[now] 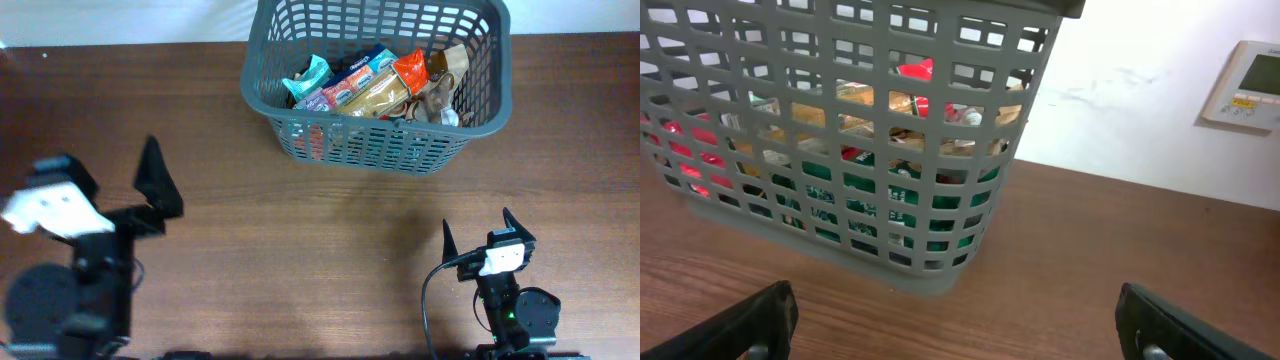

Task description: Pack container

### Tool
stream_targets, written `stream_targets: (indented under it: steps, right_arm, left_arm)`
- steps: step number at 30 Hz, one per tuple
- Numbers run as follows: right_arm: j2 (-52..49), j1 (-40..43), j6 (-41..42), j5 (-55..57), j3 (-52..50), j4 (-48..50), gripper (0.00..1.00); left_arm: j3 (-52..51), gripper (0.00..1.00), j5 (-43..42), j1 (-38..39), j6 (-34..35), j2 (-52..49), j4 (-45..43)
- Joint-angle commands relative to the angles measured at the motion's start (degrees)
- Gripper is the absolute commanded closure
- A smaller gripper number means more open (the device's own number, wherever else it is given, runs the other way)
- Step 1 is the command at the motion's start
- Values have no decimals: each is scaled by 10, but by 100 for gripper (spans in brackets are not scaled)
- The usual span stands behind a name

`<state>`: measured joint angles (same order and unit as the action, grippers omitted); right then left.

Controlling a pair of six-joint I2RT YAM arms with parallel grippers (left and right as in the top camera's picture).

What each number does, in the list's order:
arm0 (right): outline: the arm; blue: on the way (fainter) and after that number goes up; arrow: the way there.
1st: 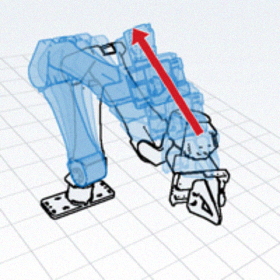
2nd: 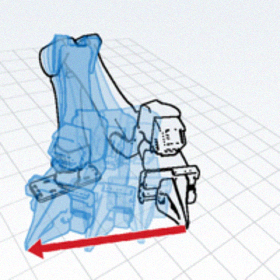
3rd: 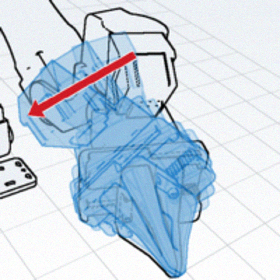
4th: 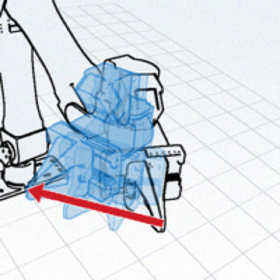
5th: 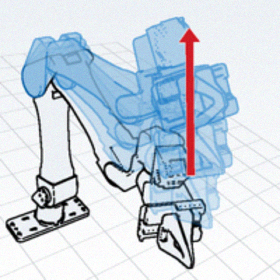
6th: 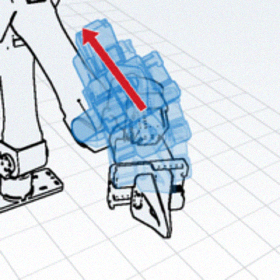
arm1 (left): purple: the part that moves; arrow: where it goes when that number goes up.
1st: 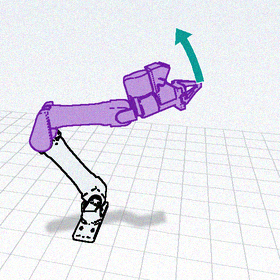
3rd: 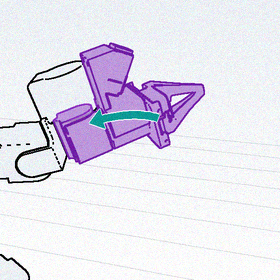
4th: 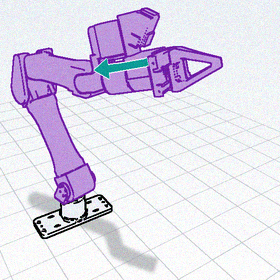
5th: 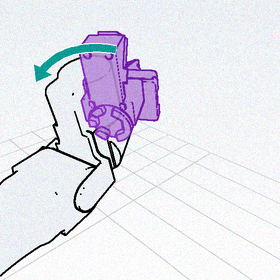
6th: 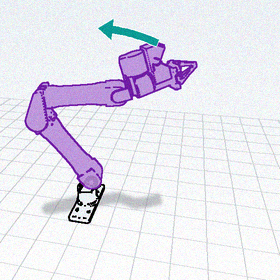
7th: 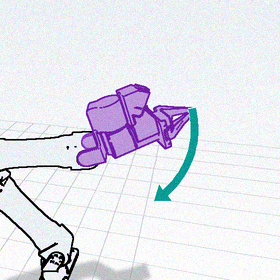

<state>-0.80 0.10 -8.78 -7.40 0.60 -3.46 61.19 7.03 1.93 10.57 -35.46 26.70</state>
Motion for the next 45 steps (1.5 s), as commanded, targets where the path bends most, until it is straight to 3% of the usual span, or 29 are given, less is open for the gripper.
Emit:
stream_targets:
  steps: [1,10,16,26,45]
  right_arm:
    - [6,-5,2,5,-3,-4,1]
    - [6,-5,3,5,-3,-4,1]
    - [6,-5,2,5,-3,-4,1]
    - [6,-5,2,5,-3,-4,1]
    - [6,-5,2,5,-3,-4,1]
  left_arm:
    - [-73,1,-9,2,7,61,-37]
    - [-312,1,29,0,7,204,-278]
    - [-440,1,35,0,7,260,-366]
    - [-554,1,35,-9,7,338,-372]
    - [-607,1,-19,-16,7,352,-339]
